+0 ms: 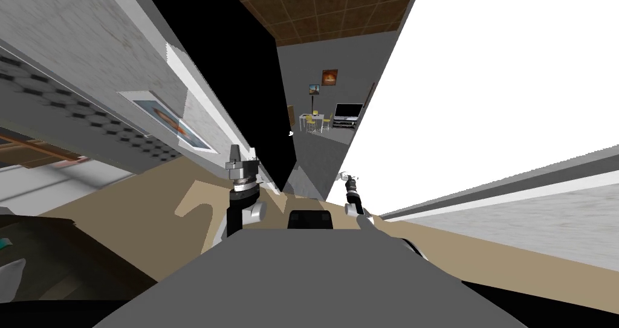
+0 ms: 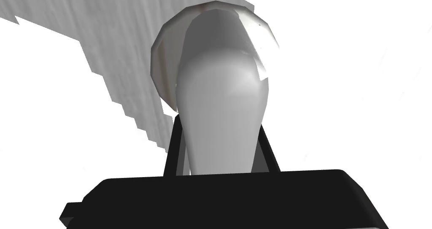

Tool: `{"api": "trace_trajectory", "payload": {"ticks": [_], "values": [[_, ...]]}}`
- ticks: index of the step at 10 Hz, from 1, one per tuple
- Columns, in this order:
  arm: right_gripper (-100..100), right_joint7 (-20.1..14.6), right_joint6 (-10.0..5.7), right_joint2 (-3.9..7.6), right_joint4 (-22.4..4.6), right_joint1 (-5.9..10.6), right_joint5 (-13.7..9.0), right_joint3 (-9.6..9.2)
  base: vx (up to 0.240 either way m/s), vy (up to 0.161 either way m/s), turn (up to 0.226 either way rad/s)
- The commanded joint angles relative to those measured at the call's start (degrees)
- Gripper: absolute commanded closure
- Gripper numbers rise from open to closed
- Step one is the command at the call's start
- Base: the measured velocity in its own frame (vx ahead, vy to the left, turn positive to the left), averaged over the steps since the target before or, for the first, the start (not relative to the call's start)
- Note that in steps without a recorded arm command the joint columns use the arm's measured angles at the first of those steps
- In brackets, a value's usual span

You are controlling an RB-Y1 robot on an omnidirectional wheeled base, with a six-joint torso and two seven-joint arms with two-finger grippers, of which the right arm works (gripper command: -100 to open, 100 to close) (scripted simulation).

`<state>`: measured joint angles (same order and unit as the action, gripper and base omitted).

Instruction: Push the door open

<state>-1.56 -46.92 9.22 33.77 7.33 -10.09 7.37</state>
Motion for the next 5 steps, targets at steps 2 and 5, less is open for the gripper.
{"api": "trace_trajectory", "payload": {"ticks": [2,5], "values": [[100,0.4,0.00,0.54,0.8,-0.05,-0.7,1.31,0.185,0.019,-0.030],[100,1.0,-0.05,0.82,0.5,-0.21,-1.7,2.90,0.199,0.001,-0.036]]}}
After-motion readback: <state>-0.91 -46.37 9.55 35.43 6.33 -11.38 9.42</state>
